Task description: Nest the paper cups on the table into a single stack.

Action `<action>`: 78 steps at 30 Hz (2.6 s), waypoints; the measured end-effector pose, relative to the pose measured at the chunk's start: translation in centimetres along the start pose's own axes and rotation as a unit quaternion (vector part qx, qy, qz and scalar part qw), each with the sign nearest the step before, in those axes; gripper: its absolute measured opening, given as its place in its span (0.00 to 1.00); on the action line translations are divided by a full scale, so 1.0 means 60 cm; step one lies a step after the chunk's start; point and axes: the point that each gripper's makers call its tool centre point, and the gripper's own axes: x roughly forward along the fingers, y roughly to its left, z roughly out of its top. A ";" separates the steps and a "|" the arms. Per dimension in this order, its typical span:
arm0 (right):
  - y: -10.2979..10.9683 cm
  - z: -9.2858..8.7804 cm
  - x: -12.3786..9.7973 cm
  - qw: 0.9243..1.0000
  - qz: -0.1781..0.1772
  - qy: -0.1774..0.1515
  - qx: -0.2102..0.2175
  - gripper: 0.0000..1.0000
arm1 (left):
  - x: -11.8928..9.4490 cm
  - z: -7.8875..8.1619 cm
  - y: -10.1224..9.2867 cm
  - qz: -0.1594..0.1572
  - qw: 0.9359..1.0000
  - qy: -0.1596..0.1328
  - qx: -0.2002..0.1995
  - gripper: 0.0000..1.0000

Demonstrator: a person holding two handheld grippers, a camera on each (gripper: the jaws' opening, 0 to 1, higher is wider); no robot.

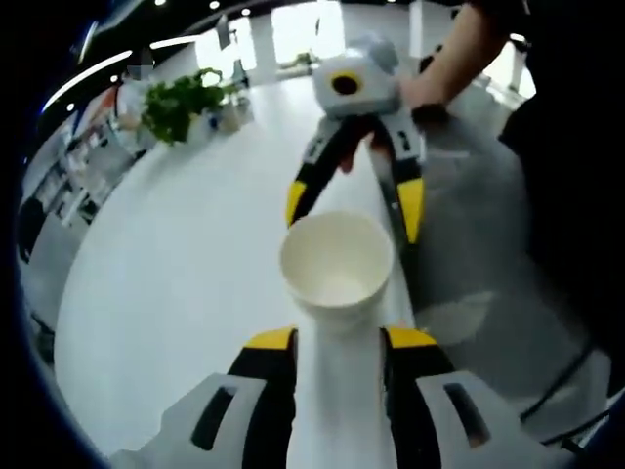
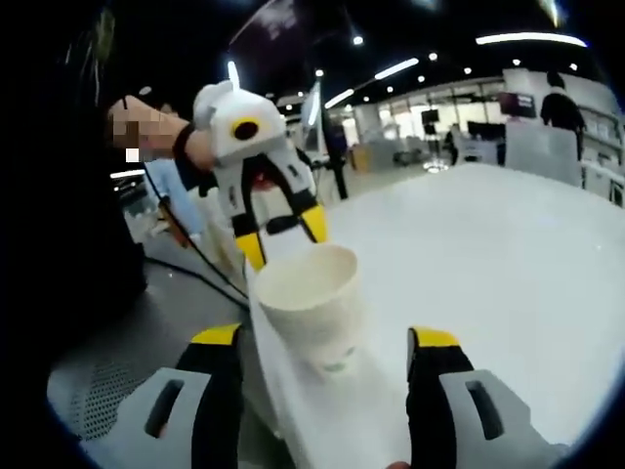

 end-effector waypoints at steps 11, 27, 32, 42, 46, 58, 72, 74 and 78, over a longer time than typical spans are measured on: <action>0.007 -0.007 0.023 1.000 0.018 0.009 -0.013 0.56 | 0.010 0.003 -0.004 0.004 1.000 -0.007 -0.011 0.33; 0.011 0.002 0.035 0.999 0.027 0.008 -0.030 0.42 | 0.027 0.014 0.001 0.019 0.999 -0.028 -0.035 0.35; 0.009 0.002 0.035 0.999 0.027 0.008 -0.032 0.41 | 0.027 0.014 0.001 0.022 0.999 -0.031 -0.035 0.34; -0.001 0.011 0.033 0.999 0.024 0.006 -0.037 0.41 | 0.023 0.019 0.012 0.025 0.998 -0.036 -0.037 0.34; -0.013 0.020 0.034 0.999 0.023 0.006 -0.040 0.41 | 0.021 0.022 0.027 0.026 0.999 -0.037 -0.031 0.34; -0.074 0.061 0.036 0.998 0.014 -0.006 -0.054 0.41 | 0.007 0.041 0.095 0.038 0.999 -0.036 -0.014 0.33; -0.149 0.088 0.037 0.998 0.011 -0.006 -0.062 0.41 | 0.018 0.057 0.176 0.042 0.999 -0.029 -0.007 0.33; -0.160 0.092 0.037 0.998 0.009 -0.007 -0.063 0.41 | 0.019 0.059 0.188 0.044 0.999 -0.026 -0.008 0.34; -0.181 0.098 0.038 0.998 0.009 -0.012 -0.062 0.41 | 0.022 0.061 0.207 0.048 0.998 -0.030 -0.009 0.35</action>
